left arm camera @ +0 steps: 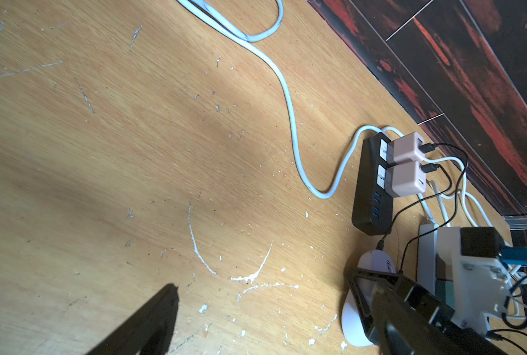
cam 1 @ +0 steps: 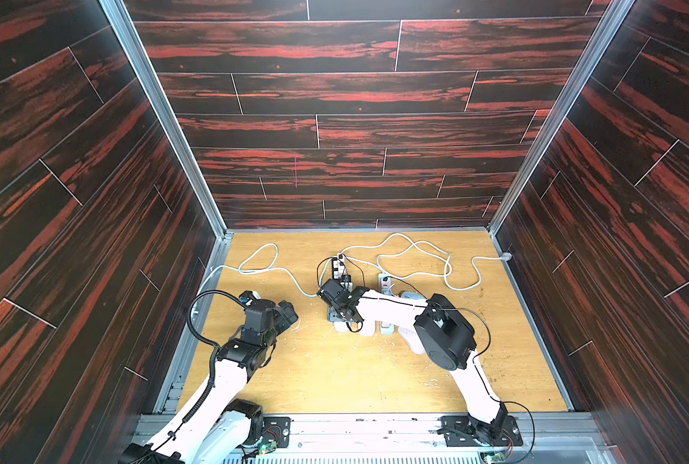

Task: Unplug the wireless mouse
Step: Pick up the mouse from the center of the board.

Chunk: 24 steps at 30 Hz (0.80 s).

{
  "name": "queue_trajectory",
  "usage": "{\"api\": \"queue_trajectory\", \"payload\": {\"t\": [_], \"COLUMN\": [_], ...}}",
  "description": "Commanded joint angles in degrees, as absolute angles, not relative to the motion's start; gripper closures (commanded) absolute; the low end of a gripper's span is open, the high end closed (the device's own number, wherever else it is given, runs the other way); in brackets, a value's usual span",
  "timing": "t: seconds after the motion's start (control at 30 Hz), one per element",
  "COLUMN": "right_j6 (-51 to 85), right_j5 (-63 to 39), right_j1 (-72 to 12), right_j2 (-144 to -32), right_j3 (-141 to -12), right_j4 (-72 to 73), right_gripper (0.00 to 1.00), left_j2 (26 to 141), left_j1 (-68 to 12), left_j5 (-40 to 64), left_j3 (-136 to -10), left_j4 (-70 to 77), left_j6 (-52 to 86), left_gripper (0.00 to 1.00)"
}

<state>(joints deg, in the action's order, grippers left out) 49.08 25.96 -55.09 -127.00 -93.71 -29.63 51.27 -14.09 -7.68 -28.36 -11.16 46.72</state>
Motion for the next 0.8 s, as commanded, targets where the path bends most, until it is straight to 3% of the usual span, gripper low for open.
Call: {"api": "queue_trajectory", "payload": {"t": [0.0, 0.37, 0.77], "right_j6": [50.29, 46.41, 32.06], "right_j5": [25.49, 22.26, 12.89], "right_j1": [-55.54, -55.68, -54.14], "right_j2": [-126.27, -117.08, -104.51], "right_j3": [-91.21, -83.12, -72.78], "right_j4": [-28.13, -18.28, -7.25], "right_gripper": [0.29, 0.54, 0.84], "left_j2": [51.23, 51.47, 55.25], "left_j1": [-13.71, -13.71, -13.65], "left_j5": [-8.02, -6.95, 2.31], "left_j3": [-30.37, -30.91, -34.93], "left_j4": [-12.56, -10.39, -2.41], "left_j6": [45.79, 46.98, 49.03], "left_gripper": [0.01, 0.02, 0.02]}}
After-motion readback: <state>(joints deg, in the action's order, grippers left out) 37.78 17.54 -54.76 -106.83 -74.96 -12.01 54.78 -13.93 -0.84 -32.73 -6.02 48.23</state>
